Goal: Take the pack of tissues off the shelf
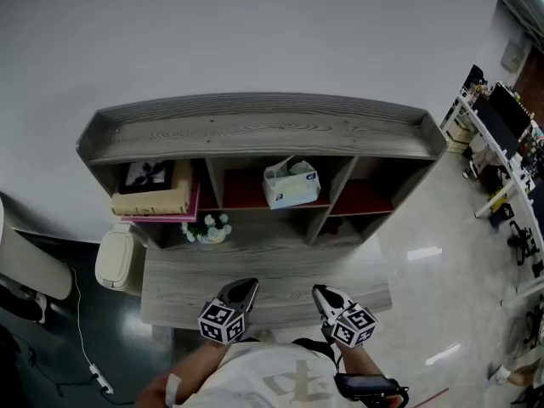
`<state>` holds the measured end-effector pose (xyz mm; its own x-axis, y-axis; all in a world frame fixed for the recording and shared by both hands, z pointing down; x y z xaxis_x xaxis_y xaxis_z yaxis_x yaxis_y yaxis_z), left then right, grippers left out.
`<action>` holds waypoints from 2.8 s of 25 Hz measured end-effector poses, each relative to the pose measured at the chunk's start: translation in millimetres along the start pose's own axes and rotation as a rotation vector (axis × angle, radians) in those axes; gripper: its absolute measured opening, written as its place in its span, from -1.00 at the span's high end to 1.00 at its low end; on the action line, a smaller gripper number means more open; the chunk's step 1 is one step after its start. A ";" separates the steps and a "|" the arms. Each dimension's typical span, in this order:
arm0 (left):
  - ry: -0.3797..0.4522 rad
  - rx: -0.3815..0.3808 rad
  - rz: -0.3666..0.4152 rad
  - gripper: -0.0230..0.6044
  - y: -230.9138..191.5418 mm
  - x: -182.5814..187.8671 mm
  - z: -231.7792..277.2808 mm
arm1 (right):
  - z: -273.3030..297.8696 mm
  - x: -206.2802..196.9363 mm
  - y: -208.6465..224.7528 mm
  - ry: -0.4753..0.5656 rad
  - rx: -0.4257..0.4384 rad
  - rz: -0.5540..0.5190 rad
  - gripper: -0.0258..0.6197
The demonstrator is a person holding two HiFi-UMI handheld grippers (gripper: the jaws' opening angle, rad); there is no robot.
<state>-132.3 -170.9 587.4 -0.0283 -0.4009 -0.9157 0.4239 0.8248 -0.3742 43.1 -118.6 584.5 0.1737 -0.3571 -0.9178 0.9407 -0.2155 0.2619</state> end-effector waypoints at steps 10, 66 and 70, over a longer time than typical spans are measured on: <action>0.012 -0.024 0.049 0.89 -5.9 31.3 8.5 | 13.7 4.7 0.4 0.008 -0.016 0.001 0.91; 0.100 0.340 0.158 0.54 -60.8 205.7 122.6 | 97.3 28.6 88.2 -0.130 0.250 -0.014 0.91; 0.108 0.349 0.156 0.65 -61.6 204.9 122.1 | 97.2 27.2 91.0 -0.132 0.249 -0.006 0.91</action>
<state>-53.6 -352.5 440.8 -0.0263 -0.2218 -0.9747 0.7122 0.6801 -0.1739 105.1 -236.3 612.3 0.1134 -0.4664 -0.8773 0.8384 -0.4289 0.3364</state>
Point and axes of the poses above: the fingertips, and each gripper's own axes: z forward along the fingers, y to its right, x out of its top, the point moved 2 cm from there along -z, backward along the fingers, and after that the axes turned 15 degrees about -x, right-handed, at the moved point
